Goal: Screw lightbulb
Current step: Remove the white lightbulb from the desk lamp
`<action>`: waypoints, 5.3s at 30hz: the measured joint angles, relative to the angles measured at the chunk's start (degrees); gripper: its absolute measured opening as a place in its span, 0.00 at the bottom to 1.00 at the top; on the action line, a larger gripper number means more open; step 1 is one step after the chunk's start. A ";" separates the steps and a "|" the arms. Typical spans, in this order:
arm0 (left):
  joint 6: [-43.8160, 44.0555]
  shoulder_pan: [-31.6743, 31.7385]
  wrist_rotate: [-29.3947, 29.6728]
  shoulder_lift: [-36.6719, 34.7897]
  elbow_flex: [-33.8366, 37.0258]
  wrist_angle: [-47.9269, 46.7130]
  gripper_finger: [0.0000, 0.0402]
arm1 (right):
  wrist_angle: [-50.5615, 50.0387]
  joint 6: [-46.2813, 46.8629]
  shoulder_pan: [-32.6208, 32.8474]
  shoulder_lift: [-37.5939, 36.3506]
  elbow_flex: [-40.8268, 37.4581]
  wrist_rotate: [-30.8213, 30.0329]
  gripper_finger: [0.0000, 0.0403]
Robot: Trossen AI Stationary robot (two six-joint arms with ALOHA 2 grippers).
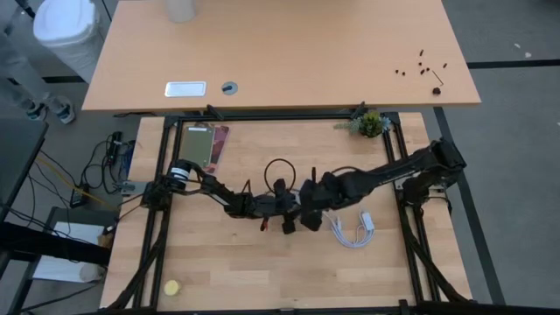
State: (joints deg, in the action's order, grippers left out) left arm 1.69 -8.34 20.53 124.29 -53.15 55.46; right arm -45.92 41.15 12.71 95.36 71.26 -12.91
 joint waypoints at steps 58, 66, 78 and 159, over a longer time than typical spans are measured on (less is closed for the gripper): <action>0.22 -0.02 0.22 0.02 0.07 0.24 0.47 | -27.42 17.11 -4.16 5.87 25.42 6.58 0.81; 0.24 -0.02 0.26 0.02 0.07 0.30 0.47 | -25.41 16.61 -4.11 7.78 25.35 3.86 0.81; 0.44 -0.02 0.28 0.02 0.07 0.33 0.47 | -22.83 14.02 -4.47 11.76 25.38 0.77 0.84; 0.24 0.01 0.20 0.02 0.04 0.33 0.47 | -25.78 10.33 -6.60 17.02 26.43 3.57 0.95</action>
State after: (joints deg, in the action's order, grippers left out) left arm 1.93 -8.33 20.73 124.31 -53.10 55.79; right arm -71.70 51.48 6.11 112.38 97.69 -9.34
